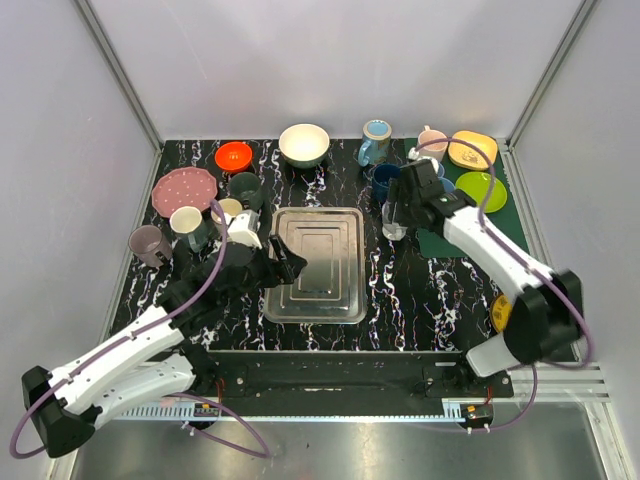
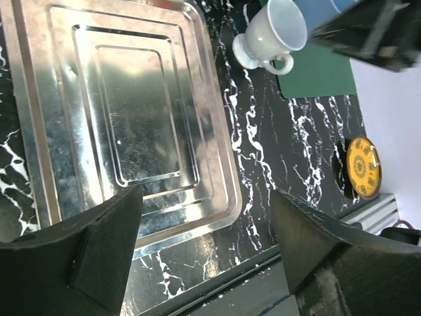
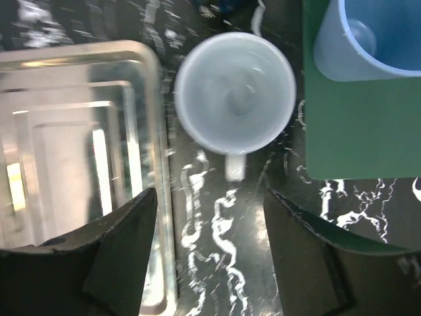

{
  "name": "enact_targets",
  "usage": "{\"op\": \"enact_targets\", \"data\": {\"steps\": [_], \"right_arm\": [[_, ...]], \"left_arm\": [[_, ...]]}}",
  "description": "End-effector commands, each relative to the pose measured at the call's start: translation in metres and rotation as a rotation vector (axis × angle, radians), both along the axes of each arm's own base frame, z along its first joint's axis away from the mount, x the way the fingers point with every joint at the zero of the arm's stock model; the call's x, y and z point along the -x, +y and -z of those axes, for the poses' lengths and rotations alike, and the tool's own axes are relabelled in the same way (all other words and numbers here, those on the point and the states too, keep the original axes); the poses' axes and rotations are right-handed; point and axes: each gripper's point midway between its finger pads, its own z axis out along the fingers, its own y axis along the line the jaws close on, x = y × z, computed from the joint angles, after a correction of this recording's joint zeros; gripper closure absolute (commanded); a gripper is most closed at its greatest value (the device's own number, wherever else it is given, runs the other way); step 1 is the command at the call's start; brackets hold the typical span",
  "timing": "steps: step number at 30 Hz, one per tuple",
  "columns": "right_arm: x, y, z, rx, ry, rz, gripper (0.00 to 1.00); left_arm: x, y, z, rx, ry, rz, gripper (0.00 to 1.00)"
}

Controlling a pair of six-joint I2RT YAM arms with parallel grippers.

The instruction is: Turn the mug right side up

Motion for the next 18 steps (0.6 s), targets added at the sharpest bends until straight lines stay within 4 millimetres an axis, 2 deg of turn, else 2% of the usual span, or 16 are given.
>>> {"op": "enact_targets", "data": {"steps": [1,2,3,4,5,6,8,9,11,12,13,18], "right_arm": [[0.027,0.030,-0.101,-0.210,-0.243,-0.099,0.28],[0.042,0.033,-0.129,-0.275,-0.317,-0.141,0.27],[0.054,0.035,-0.122,-0.293,-0.323,-0.170,0.25],[0.058,0.039,-0.136,-0.337,-0.389,-0.192,0.23],[0.073,0.036,-0.155,-0.380,-0.459,-0.217,0.19],[0.082,0.033,-0.138,-0.377,-0.449,-0.225,0.15],[0.096,0.023,-0.149,-0.397,-0.529,-0.230,0.11],[0.101,0.019,-0.131,-0.382,-0.513,-0.227,0.09],[0.110,0.012,-0.133,-0.398,-0.552,-0.219,0.06],[0.113,0.012,-0.121,-0.399,-0.535,-0.219,0.04],[0.116,0.013,-0.120,-0.414,-0.537,-0.222,0.00],[0.120,0.010,-0.120,-0.503,-0.545,-0.145,0.00]], "left_arm": [[-0.014,0.012,-0.019,-0.009,-0.043,-0.095,0.11],[-0.015,0.017,-0.019,-0.015,-0.035,-0.126,0.07],[-0.018,0.024,-0.012,-0.039,-0.023,-0.169,0.04],[-0.019,0.028,-0.009,-0.044,-0.010,-0.198,0.01],[-0.018,0.034,-0.001,-0.067,0.013,-0.221,0.01],[-0.019,0.037,0.003,-0.080,0.027,-0.247,0.01],[-0.016,0.036,0.007,-0.101,0.038,-0.222,0.01],[-0.013,0.031,0.009,-0.107,0.046,-0.183,0.01],[-0.011,0.028,0.011,-0.119,0.045,-0.150,0.01],[-0.010,0.027,0.011,-0.120,0.045,-0.141,0.01],[-0.009,0.026,0.012,-0.135,0.036,-0.118,0.01],[-0.005,0.024,0.006,-0.136,-0.013,-0.059,0.01]]}}
